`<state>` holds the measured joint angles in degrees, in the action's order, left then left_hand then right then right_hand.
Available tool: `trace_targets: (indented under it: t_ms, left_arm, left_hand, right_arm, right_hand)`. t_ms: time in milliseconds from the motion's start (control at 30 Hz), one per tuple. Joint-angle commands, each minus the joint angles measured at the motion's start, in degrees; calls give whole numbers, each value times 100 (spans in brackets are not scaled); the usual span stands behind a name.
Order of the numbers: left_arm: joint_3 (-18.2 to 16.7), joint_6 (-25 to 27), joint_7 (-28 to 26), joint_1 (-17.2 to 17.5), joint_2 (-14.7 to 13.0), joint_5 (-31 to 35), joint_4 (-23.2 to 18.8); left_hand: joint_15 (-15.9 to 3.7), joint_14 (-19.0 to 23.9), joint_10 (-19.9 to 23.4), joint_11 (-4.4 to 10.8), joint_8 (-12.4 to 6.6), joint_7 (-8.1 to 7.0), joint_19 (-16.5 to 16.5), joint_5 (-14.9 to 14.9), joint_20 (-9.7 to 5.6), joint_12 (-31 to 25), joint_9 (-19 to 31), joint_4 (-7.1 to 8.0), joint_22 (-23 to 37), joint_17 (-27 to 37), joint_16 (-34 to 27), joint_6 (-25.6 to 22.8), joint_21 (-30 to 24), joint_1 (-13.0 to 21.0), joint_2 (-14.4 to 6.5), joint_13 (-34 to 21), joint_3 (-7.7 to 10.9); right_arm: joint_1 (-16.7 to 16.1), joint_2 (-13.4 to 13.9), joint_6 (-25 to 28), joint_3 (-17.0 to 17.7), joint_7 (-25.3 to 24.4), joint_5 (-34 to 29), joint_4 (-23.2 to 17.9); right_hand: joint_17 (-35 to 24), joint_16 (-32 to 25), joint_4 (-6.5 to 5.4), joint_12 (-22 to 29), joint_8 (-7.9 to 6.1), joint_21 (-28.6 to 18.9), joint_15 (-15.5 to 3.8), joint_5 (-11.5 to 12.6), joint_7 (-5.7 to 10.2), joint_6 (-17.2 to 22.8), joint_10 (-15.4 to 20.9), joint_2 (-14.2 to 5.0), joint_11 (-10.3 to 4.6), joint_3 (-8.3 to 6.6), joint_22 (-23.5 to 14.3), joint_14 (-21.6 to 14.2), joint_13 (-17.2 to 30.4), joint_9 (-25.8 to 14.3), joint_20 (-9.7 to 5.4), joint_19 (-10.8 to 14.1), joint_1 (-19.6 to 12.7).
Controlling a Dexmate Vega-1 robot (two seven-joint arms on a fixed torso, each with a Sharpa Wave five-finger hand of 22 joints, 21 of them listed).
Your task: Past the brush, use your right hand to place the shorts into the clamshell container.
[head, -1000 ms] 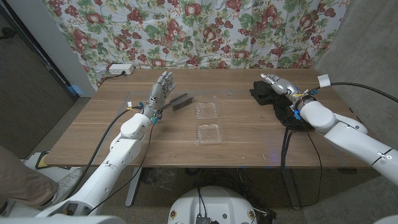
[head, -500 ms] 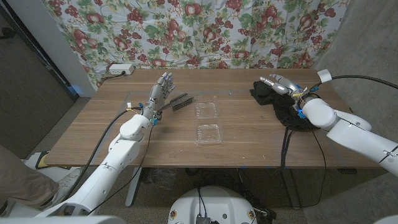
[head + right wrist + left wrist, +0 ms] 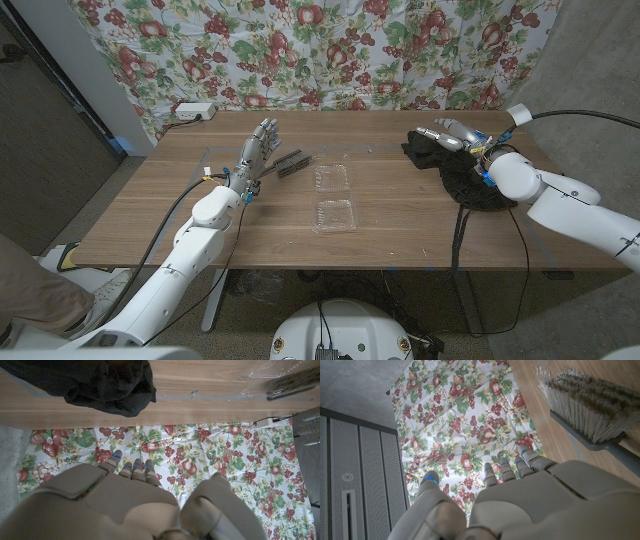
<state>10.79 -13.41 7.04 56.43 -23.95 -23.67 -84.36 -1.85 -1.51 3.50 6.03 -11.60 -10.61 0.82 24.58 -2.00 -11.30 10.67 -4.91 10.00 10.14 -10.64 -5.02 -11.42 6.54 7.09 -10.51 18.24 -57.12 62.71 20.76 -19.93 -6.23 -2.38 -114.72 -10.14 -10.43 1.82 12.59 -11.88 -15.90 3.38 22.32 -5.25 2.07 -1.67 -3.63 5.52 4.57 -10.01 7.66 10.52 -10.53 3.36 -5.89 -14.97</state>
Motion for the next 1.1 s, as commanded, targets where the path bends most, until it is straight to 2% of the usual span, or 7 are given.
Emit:
trace_targets:
  t_ms: [33,300,433,600,700,800,1100]
  left_arm:
    - [-8,37,-28,76,-47,-24,-79]
    - [-14,23,-26,98,-66,-35,-100]
    - [-18,-2,-34,99,-54,-43,-91]
    - [-19,16,-3,113,-89,-56,-129]
    - [-18,31,11,112,-97,-68,-137]
    - [-18,23,18,96,-99,-67,-135]
    - [-7,32,33,68,-104,-65,-125]
  left_hand:
    - [-402,-34,-3,-14,-30,-19,19,40,-118,-30,14,-44,10,17,-6,-53,1,53,0,-30,2]
    - [-401,-43,-4,-10,-39,-7,17,41,-115,-30,14,-52,10,18,-4,-92,5,56,-3,-30,-2]
    - [-400,-46,-3,-18,-45,-18,20,41,-116,-30,14,-55,10,18,-4,-114,6,57,-5,-30,-4]
    - [-414,-57,-7,-19,-87,27,17,43,-118,-29,16,-65,11,18,-3,-246,11,59,-10,-30,-10]
    - [-408,-67,27,-16,-136,60,24,44,-120,-42,17,-74,11,18,-2,-405,11,60,-15,-30,-16]
    - [-417,-91,10,-16,-45,3,23,45,-119,-34,17,-84,12,19,2,-219,14,62,-21,-30,-21]
    - [-415,-110,-25,-23,17,5,22,45,-119,-21,19,-94,12,19,4,-83,18,63,-28,-30,-29]
  right_arm:
    - [158,251,49,-59,393,-280,-4]
    - [244,384,184,-144,612,-575,-61]
    - [296,372,245,-184,694,-686,-37]
    - [328,392,329,-224,764,-854,-42]
    - [332,399,327,-211,805,-881,-18]
    - [356,422,321,-222,888,-919,9]
    - [428,438,442,-277,1050,-1099,62]
  right_hand:
    - [-13,-55,36,25,-34,11,-65,50,-5,57,45,10,-7,1,-15,-11,19,-17,-47,57,-94]
    - [-9,-33,95,0,-21,43,-99,106,-10,44,-7,27,-44,-8,-12,7,19,-18,-96,79,-178]
    - [-3,-20,178,-10,22,66,-104,178,-22,-64,-27,61,-54,-20,-8,7,20,-20,-192,130,-299]
    - [0,3,357,-46,131,154,-38,348,-2,-460,-119,129,-36,-46,-4,41,24,-31,-133,155,-572]
    - [0,3,387,-55,131,170,-40,380,-15,-503,-147,141,-53,-49,-5,42,24,-33,-118,160,-621]
    - [0,4,402,-56,124,178,-39,397,-16,-507,-153,147,-54,-50,-5,44,25,-34,-113,163,-645]
    - [-5,8,424,-79,142,215,-20,456,-15,-632,-229,198,-36,-14,-9,70,27,-40,-103,177,-664]
